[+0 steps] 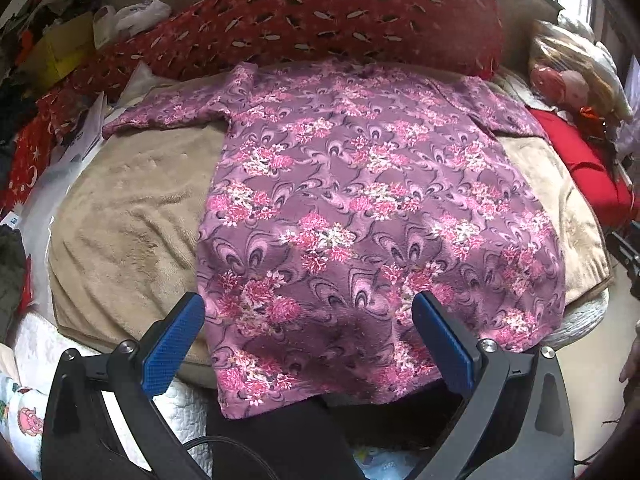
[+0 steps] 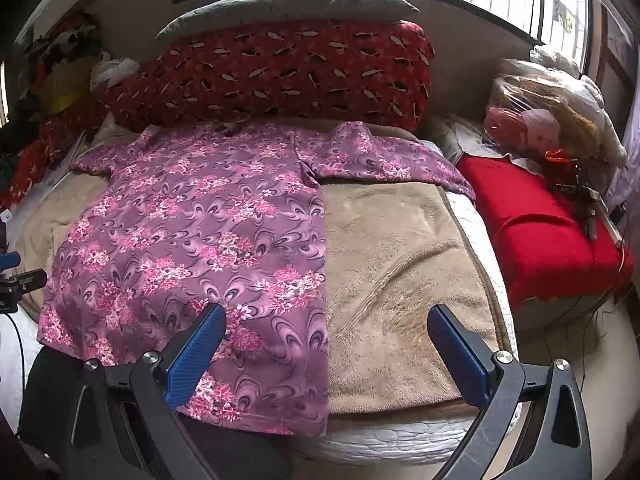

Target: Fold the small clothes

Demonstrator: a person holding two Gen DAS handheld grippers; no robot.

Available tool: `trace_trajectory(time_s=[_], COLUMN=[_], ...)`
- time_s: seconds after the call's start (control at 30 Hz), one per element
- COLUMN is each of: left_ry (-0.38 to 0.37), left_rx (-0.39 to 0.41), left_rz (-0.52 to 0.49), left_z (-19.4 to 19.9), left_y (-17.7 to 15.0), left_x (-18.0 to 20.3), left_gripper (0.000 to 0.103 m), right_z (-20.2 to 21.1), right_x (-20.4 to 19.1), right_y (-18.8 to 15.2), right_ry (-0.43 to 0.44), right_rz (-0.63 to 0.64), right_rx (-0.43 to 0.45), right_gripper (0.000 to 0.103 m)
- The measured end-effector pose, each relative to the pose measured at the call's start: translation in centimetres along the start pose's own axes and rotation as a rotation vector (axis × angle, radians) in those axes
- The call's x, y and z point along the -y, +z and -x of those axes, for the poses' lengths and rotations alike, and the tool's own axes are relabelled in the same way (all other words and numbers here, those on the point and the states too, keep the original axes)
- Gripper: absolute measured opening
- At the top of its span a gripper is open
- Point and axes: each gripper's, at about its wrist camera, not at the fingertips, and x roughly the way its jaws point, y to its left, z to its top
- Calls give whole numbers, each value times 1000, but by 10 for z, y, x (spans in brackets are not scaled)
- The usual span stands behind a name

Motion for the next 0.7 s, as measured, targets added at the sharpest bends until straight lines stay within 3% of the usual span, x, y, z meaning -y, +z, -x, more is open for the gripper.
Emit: trace_trajectory(time_s=[0.7], left_ry=[-23], left_rx=[33], left_rz=[-10], left_z=[14], left_y=[-7], left_x=[1], left_gripper=[103], right_z=[16], right_x=[-2], right_y=[-4], right_ry=[13], right_rz=[-18], right_rx=[11], right_gripper=[101])
